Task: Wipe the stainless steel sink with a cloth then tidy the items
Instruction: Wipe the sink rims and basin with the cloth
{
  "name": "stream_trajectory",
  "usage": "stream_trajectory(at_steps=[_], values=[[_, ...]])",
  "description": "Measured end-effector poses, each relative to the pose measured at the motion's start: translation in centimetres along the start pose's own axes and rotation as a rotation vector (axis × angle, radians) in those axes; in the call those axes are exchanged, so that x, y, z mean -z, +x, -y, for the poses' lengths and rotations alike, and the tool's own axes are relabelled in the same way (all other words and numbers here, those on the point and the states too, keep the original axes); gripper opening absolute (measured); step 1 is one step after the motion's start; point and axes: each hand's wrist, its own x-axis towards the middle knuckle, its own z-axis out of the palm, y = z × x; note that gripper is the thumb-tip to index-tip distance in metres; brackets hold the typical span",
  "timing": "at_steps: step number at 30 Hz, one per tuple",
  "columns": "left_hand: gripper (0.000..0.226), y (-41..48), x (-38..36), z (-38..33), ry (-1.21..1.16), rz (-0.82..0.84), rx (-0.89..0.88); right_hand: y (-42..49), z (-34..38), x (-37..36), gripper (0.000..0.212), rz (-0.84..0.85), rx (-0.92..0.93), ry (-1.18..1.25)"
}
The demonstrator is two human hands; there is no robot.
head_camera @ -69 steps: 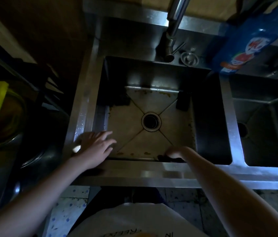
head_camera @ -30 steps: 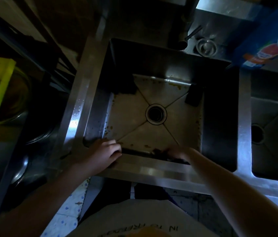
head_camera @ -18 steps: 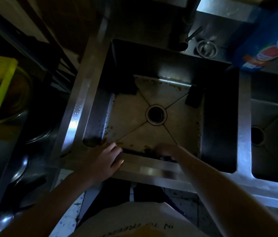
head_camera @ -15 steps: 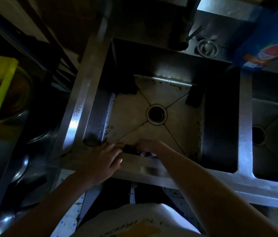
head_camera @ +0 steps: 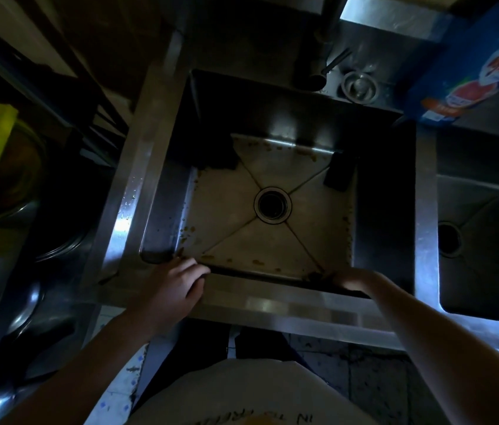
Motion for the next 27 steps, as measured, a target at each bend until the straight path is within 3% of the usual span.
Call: stream_trajectory(at_steps=[3, 6, 8, 12, 18, 21, 27], values=[[0.046, 0.1, 0.0, -0.1, -0.012, -0.020, -0.015, -0.5, -0.9, 0.3, 0.053, 0.016, -0.056, -0.007], [0.039, -0.1, -0.5, 0.3, -0.012, -0.027, -0.007, -0.4, 1.5, 0.0, 0.042, -0.026, -0.037, -0.117], [0.031, -0.4, -1.0, 0.8, -0.043, -0.034, 0.023, 0.1, 4.1, -0.6, 0.036, 0.058, -0.013, -0.076], [0.023, -0.9, -1.5, 2.1, -0.062, -0.090, 0.092, 1.1, 11.1, -1.7, 0.028, 0.156, 0.095, 0.011], [0.025, -1.4, -0.3, 4.5, 0.017, -0.146, 0.222, 1.3, 17.8, -3.2, 0.036, 0.173, 0.252, 0.133], [0.026, -1.3, 0.5, 5.1, 0.050, -0.175, 0.236, 1.2, 15.7, -3.2, 0.036, 0.141, 0.269, 0.157], [0.032, -0.5, 1.2, 5.4, -0.035, -0.214, 0.263, 1.0, 5.3, -1.3, 0.026, 0.033, 0.064, -0.135]])
